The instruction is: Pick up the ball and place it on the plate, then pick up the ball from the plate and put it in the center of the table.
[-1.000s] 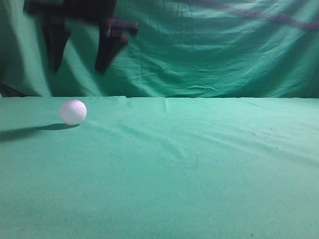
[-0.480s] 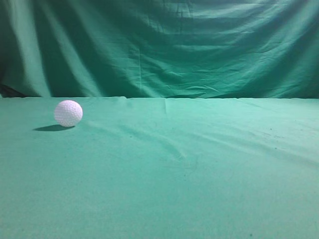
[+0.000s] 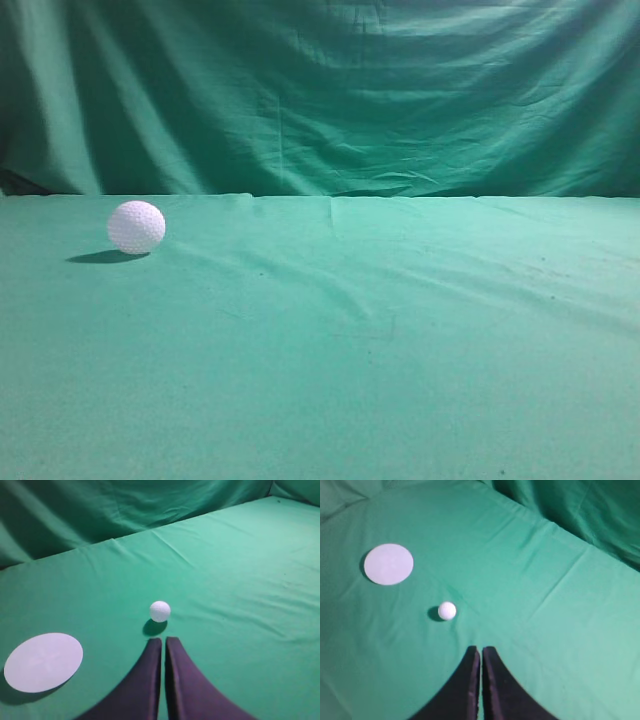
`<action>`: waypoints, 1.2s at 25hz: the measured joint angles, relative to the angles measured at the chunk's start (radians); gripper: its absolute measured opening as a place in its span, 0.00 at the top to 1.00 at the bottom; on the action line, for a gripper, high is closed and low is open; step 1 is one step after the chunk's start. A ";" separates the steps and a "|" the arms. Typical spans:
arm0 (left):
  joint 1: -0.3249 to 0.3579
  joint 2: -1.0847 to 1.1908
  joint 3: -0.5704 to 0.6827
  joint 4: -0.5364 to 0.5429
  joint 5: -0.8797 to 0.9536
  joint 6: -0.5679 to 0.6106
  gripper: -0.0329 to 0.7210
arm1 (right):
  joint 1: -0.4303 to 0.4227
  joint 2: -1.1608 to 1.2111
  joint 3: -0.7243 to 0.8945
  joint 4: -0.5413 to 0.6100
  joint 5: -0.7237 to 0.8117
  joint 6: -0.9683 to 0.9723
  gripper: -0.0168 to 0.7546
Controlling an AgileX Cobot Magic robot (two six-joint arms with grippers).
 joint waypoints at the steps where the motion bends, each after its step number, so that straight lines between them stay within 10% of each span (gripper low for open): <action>1: 0.000 -0.002 0.012 0.002 -0.009 0.000 0.96 | 0.000 -0.048 0.063 0.000 -0.021 0.000 0.98; 16: 0.000 -0.004 0.259 -0.038 -0.353 -0.001 0.96 | 0.000 -0.731 0.993 0.129 -0.540 0.041 0.98; 30: 0.000 -0.004 0.390 -0.124 -0.430 -0.001 0.96 | 0.000 -0.984 1.387 0.161 -0.709 0.053 0.98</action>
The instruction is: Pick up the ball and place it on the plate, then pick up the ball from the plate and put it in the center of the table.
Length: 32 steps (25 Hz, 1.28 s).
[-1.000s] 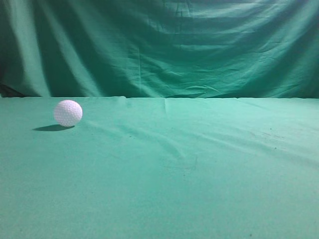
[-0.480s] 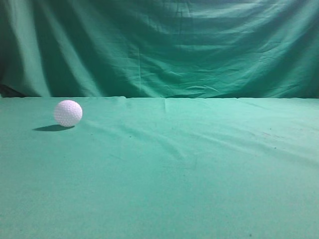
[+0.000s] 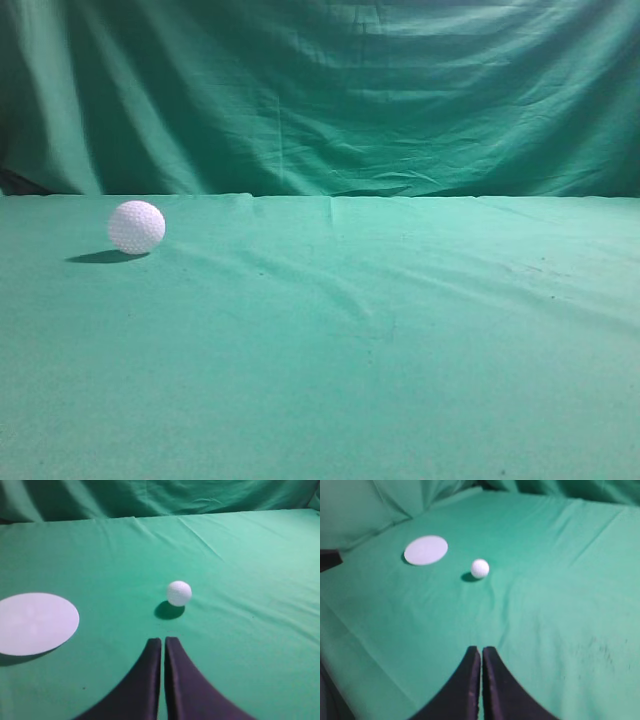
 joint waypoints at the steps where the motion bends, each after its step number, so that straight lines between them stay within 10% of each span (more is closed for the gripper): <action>1: 0.000 0.000 0.020 0.000 -0.009 0.000 0.96 | 0.000 0.000 0.014 0.000 -0.005 0.002 0.98; 20: 0.000 0.000 0.031 -0.078 -0.134 0.000 0.96 | 0.000 -0.001 0.364 0.002 -0.464 -0.004 0.98; 32: 0.000 0.000 0.031 -0.078 -0.135 0.000 0.96 | 0.000 -0.001 0.390 -0.089 -0.339 -0.020 0.98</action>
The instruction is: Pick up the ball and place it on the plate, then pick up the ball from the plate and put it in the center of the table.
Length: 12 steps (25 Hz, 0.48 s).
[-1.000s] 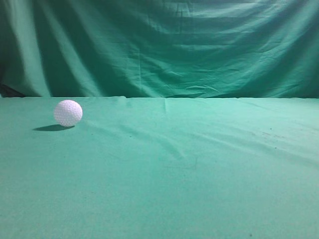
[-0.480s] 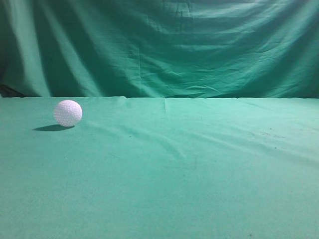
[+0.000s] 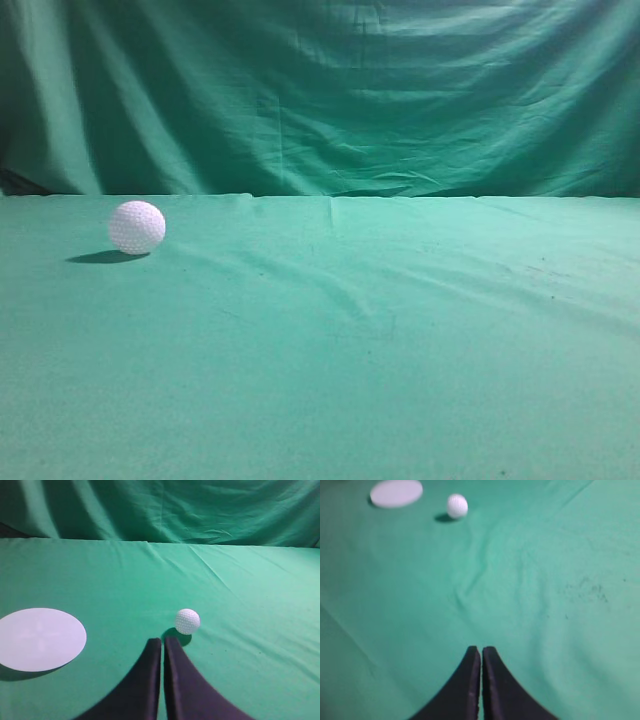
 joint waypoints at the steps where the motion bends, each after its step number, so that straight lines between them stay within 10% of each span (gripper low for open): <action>1: 0.000 0.000 0.000 0.000 0.000 0.000 0.96 | 0.000 0.000 0.001 -0.052 0.013 -0.001 0.98; 12: 0.000 0.000 0.000 0.000 -0.002 0.000 0.96 | -0.002 0.000 0.001 -0.134 0.040 -0.006 0.98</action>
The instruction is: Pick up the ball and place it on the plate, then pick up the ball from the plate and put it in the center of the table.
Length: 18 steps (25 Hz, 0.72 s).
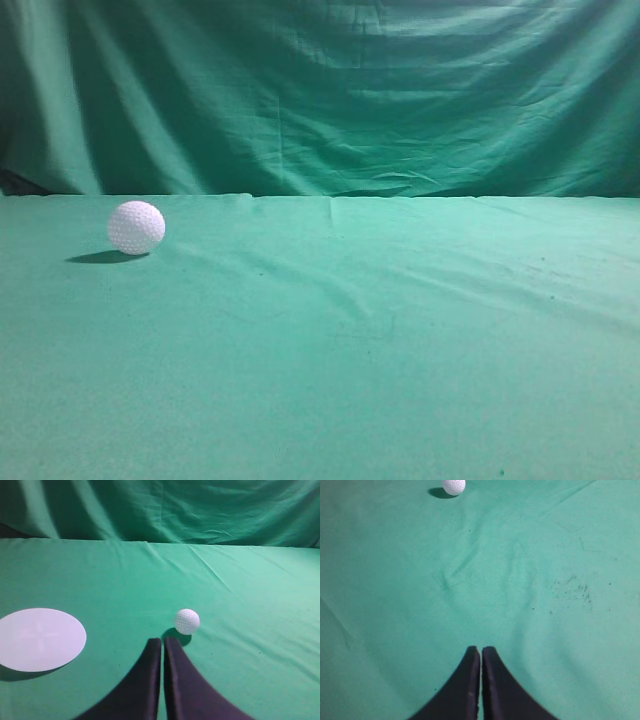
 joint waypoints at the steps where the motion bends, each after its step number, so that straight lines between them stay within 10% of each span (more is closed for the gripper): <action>1: 0.000 0.000 0.000 0.000 0.000 0.000 0.96 | -0.005 0.000 0.000 0.000 0.002 0.000 0.98; 18: 0.000 0.000 0.000 0.000 0.000 0.000 0.96 | -0.571 -0.323 0.000 0.100 0.132 0.000 0.98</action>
